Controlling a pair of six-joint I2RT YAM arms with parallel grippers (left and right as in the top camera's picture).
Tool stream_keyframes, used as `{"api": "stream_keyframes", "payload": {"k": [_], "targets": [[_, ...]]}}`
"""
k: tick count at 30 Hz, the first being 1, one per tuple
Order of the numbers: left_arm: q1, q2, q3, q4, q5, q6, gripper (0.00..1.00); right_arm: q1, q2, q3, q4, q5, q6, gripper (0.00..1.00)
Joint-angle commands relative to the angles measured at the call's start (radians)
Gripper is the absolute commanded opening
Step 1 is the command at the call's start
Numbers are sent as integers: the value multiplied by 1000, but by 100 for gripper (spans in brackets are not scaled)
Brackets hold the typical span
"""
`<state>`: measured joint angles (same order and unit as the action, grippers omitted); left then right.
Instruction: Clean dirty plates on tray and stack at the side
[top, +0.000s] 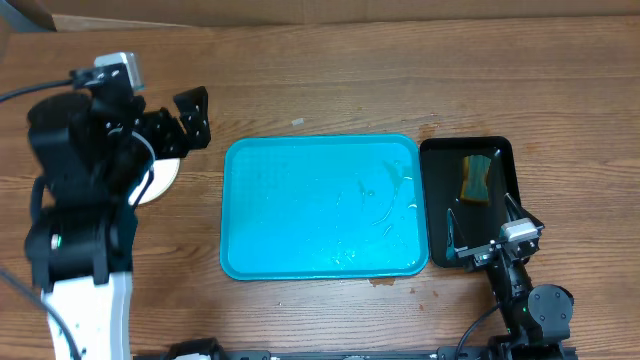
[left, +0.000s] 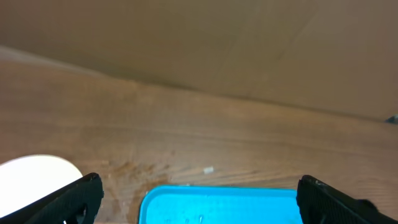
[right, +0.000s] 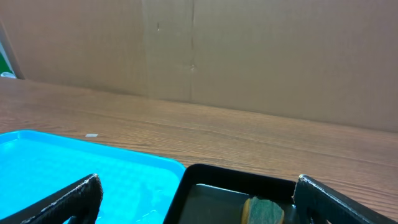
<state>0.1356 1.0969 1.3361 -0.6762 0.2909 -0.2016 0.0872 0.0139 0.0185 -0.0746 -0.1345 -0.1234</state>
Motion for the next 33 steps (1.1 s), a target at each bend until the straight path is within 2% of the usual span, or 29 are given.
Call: {"api": "stream_keyframes", "payload": {"k": [1, 6, 13, 17, 25, 29, 33], "targets": [[-9, -77, -38, 0, -10, 22, 100, -4, -11, -11, 5, -9, 3, 100], [-33, -206, -214, -18, -60, 23, 100, -4, -11, -11, 5, -9, 3, 100], [-45, -432, -563, -6, -76, 22, 100, -5, -11, -11, 5, -9, 3, 100], [-45, -575, -771, 156, -77, 6, 100, -5, -11, -11, 5, -9, 3, 100], [-52, -831, -1103, 777, -78, -98, 100, -5, -11, -11, 5, -9, 3, 100], [-84, -906, -1180, 916, -132, -98, 100, -5, -11, -11, 5, -9, 3, 100], [-112, -968, -1242, 940, -181, -98, 100, -5, -11, -11, 5, -9, 3, 100]]}}
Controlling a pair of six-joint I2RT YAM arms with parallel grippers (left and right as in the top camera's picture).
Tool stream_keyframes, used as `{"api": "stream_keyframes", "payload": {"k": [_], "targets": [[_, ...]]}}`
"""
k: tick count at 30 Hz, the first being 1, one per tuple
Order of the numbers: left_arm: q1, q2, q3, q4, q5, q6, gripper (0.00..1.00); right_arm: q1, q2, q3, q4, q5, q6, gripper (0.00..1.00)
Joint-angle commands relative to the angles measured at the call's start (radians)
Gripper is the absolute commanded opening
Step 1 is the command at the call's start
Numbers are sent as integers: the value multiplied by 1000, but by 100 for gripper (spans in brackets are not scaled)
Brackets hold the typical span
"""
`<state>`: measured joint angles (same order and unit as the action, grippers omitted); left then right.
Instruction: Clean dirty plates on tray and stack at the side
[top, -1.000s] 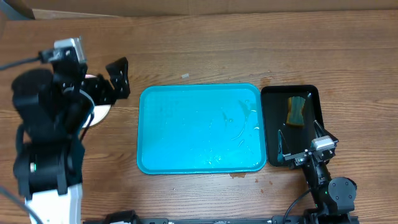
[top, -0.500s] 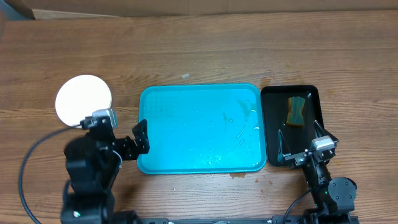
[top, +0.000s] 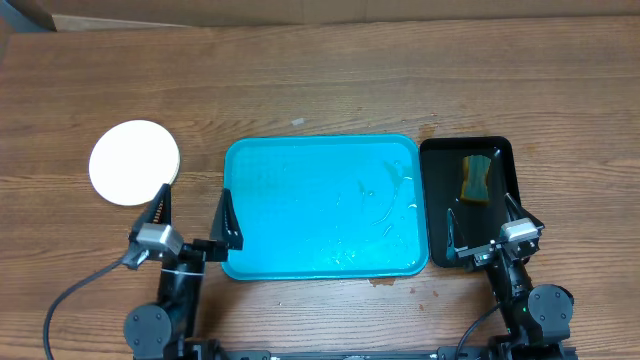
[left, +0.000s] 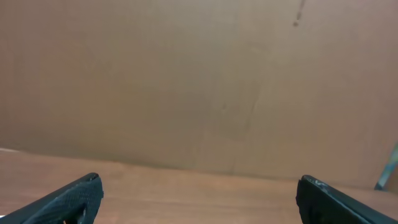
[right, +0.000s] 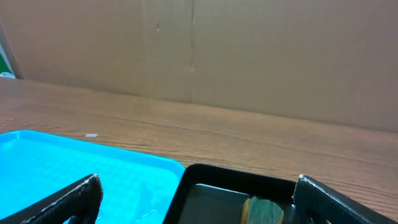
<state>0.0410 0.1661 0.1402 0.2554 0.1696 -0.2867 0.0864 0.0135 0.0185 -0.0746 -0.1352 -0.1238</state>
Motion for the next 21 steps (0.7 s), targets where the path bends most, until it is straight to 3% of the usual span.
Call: {"api": "stream_keyframes", "payload": {"k": [1, 7, 17, 21], "targets": [[-21, -49, -59, 8, -67, -13, 100, -4, -11, -11, 5, -8, 3, 100], [-25, -108, -136, 4, -69, -13, 100, -4, -11, -11, 5, -8, 3, 100], [-29, -164, -135, -319, -177, 14, 100, -4, -11, -11, 5, -8, 3, 100], [-29, -163, -135, -333, -178, 108, 100, -3, -11, -11, 5, -8, 3, 100]]}}
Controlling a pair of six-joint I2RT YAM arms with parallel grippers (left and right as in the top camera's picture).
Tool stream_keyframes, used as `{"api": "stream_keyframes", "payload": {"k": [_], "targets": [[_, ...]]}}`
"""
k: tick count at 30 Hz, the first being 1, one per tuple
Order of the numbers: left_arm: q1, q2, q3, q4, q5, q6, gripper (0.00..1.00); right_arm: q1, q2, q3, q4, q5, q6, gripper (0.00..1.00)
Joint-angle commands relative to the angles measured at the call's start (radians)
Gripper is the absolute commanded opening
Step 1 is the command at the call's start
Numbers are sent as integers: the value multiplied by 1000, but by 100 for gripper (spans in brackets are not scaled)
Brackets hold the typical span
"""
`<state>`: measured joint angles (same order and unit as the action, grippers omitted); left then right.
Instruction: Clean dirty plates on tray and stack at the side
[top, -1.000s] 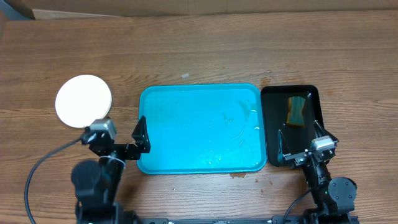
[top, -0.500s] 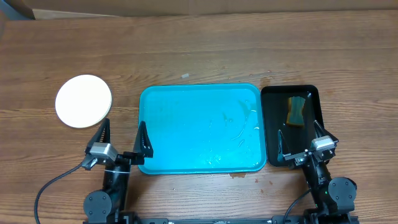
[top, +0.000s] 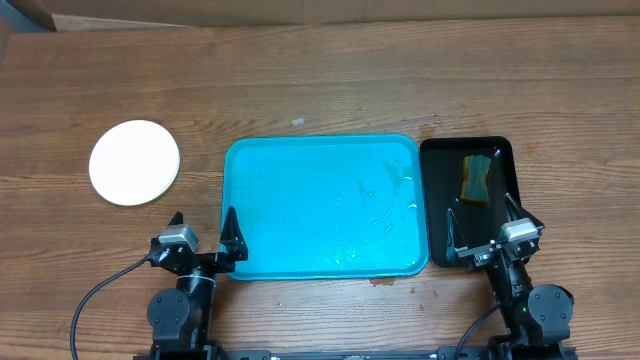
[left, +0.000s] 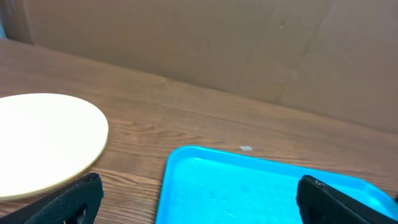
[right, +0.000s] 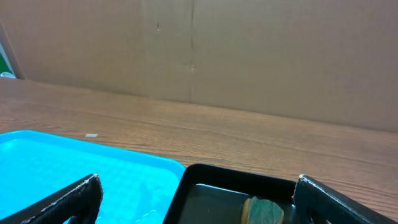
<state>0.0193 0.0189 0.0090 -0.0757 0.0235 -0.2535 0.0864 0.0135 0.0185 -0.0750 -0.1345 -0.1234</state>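
A white plate (top: 134, 162) lies on the wooden table left of the blue tray (top: 320, 206); the left wrist view shows the plate (left: 43, 143) and the tray (left: 261, 186) too. The tray holds only wet streaks. My left gripper (top: 200, 236) rests open at the tray's front left corner, nothing between its fingers. My right gripper (top: 483, 230) rests open at the front of the black tray (top: 470, 200), which holds a yellow-green sponge (top: 476, 177). The right wrist view shows the sponge (right: 264, 211) ahead of the open fingers.
A cardboard wall runs along the table's far edge (top: 300, 12). A small white scrap (top: 297, 122) lies on the wood behind the blue tray. A brown stain (top: 385, 281) marks the table at the tray's front edge.
My left gripper has shifted a little right and tilted down, so its camera now shows the plate and the blue tray instead of the cardboard wall. The right arm has not moved.
My left arm was raised over the white plate at the left, gripper open. Then it was down at the table's front edge with the plate lying bare on the wood. Now it rests at the tray's front left corner. The right arm stayed parked throughout.
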Motion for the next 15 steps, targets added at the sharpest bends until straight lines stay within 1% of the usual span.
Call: {"api": "stream_keyframes", "payload": {"k": [1, 6, 15], "targets": [[-8, -16, -4, -2, -31, 87, 100, -3, -11, -11, 5, -9, 3, 100], [-8, -16, -4, -2, -31, 158, 100, -4, -11, -11, 5, -9, 3, 100], [-8, -15, -4, -2, -31, 157, 100, -3, -11, -11, 5, -9, 3, 100]]}}
